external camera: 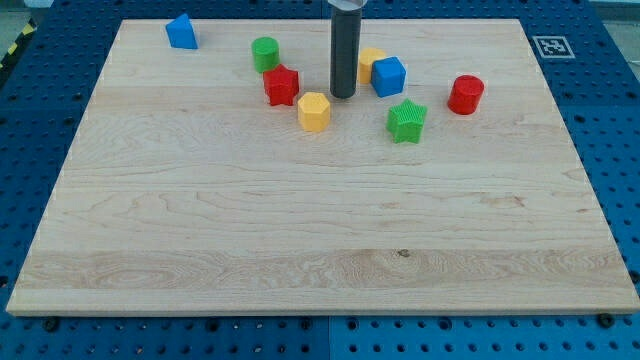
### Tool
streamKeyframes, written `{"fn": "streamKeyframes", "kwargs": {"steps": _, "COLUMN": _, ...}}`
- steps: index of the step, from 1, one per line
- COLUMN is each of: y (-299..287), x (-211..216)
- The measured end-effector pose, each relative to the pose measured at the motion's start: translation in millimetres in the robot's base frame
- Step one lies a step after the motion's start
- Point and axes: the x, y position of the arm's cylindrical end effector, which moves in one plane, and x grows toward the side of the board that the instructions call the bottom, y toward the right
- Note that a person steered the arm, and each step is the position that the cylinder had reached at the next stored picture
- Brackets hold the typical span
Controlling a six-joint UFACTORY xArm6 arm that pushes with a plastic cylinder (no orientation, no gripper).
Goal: Slide the blue cube towards up
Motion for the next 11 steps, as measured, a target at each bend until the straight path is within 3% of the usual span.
{"fn": "streamKeyframes", "kwargs": {"steps": 8, "y": 98.2, "x": -15.2}}
{"fn": "streamKeyframes", "kwargs": {"steps": 11, "y": 110.9, "x": -62.3}}
